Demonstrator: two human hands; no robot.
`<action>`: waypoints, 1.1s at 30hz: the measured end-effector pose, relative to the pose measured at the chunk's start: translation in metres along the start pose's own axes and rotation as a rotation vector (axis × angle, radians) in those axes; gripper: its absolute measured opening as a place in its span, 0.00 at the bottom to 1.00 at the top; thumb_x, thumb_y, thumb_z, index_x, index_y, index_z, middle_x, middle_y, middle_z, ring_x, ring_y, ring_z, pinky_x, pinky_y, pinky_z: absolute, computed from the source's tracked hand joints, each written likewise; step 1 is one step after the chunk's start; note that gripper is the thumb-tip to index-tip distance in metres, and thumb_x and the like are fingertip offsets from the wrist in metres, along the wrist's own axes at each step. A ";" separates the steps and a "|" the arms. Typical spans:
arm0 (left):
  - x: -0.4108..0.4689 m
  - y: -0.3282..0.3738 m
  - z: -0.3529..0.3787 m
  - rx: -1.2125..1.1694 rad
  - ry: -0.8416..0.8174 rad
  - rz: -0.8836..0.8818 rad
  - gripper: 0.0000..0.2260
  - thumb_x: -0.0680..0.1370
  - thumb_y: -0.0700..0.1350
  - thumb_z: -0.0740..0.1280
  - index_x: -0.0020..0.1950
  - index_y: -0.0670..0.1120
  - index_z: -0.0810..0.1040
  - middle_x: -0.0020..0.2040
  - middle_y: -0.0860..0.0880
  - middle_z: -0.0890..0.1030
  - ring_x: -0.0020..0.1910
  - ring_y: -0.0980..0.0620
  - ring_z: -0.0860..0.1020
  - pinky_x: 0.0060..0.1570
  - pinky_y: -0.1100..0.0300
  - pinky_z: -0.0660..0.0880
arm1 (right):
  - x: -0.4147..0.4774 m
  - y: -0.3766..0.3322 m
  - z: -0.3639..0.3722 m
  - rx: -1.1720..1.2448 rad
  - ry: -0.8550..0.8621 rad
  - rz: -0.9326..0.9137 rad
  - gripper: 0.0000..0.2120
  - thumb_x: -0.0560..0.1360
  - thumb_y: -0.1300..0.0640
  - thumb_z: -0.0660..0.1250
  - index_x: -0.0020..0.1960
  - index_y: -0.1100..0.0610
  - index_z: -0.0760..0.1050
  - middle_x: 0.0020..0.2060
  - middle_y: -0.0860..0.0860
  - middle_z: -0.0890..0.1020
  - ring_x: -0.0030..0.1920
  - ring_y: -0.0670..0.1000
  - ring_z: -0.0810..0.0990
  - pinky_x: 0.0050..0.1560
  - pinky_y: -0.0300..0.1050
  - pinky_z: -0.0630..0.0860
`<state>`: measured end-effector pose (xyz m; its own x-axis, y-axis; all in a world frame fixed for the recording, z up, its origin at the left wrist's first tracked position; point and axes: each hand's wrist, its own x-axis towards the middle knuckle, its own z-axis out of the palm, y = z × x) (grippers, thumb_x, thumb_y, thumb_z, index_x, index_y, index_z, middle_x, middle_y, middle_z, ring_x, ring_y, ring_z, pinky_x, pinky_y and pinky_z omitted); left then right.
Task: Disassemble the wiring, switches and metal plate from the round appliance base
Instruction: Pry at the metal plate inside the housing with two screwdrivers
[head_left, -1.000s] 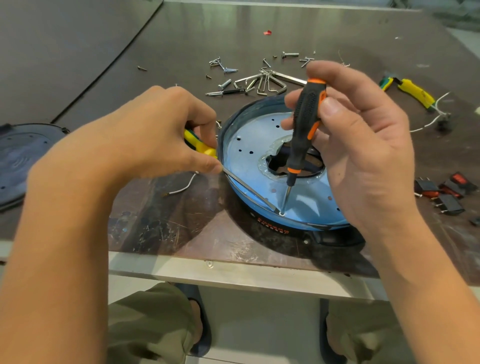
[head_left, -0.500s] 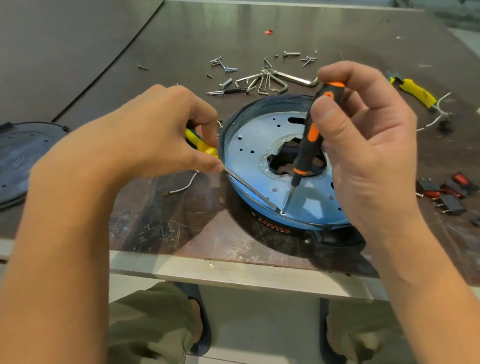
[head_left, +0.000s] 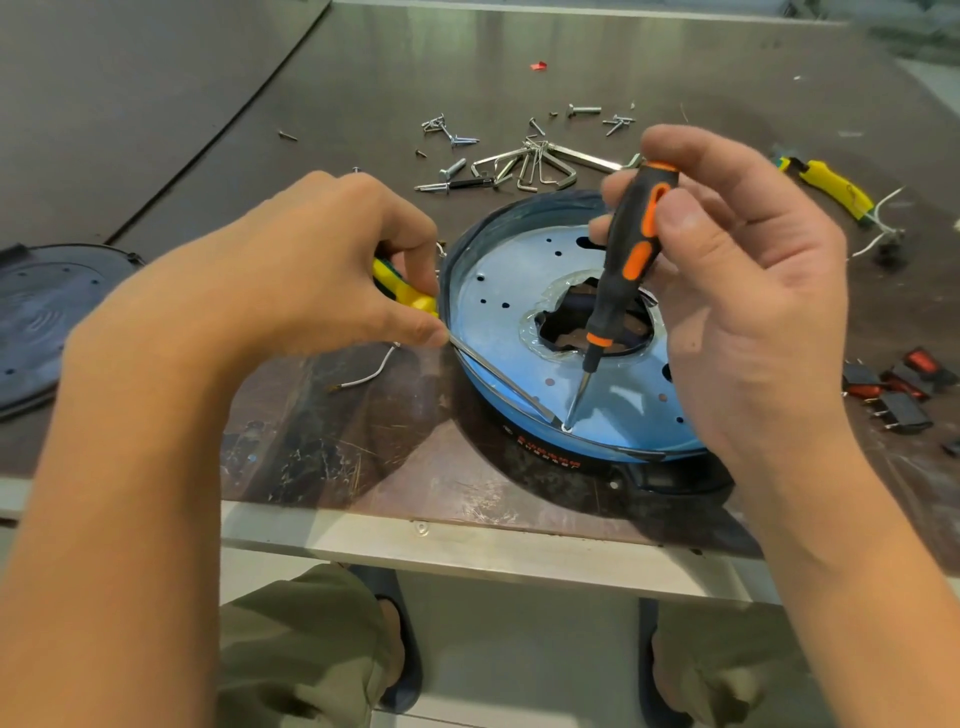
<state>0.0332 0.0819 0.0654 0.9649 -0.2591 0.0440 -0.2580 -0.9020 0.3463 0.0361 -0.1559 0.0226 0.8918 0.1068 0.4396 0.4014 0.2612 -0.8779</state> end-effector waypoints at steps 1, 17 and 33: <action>0.000 0.000 0.000 0.000 0.001 -0.004 0.12 0.64 0.58 0.78 0.37 0.54 0.80 0.37 0.63 0.78 0.38 0.62 0.75 0.32 0.59 0.68 | 0.000 0.000 0.000 0.035 0.004 0.027 0.12 0.81 0.66 0.61 0.61 0.59 0.77 0.47 0.53 0.85 0.48 0.52 0.83 0.51 0.46 0.78; 0.000 0.002 -0.002 0.001 -0.007 -0.032 0.13 0.63 0.60 0.77 0.38 0.56 0.79 0.38 0.62 0.78 0.35 0.60 0.75 0.39 0.52 0.76 | 0.001 -0.001 0.003 0.035 0.015 0.033 0.07 0.82 0.61 0.63 0.58 0.56 0.78 0.43 0.48 0.80 0.42 0.48 0.78 0.43 0.42 0.75; -0.001 0.002 -0.001 -0.011 0.005 -0.027 0.12 0.63 0.59 0.77 0.37 0.55 0.79 0.34 0.56 0.78 0.36 0.55 0.76 0.39 0.49 0.77 | 0.000 0.001 -0.002 0.015 -0.007 -0.002 0.11 0.82 0.64 0.62 0.61 0.58 0.78 0.47 0.52 0.85 0.47 0.55 0.82 0.54 0.50 0.78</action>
<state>0.0318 0.0808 0.0672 0.9716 -0.2332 0.0392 -0.2315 -0.9046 0.3580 0.0370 -0.1579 0.0214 0.8895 0.1132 0.4427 0.3999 0.2760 -0.8740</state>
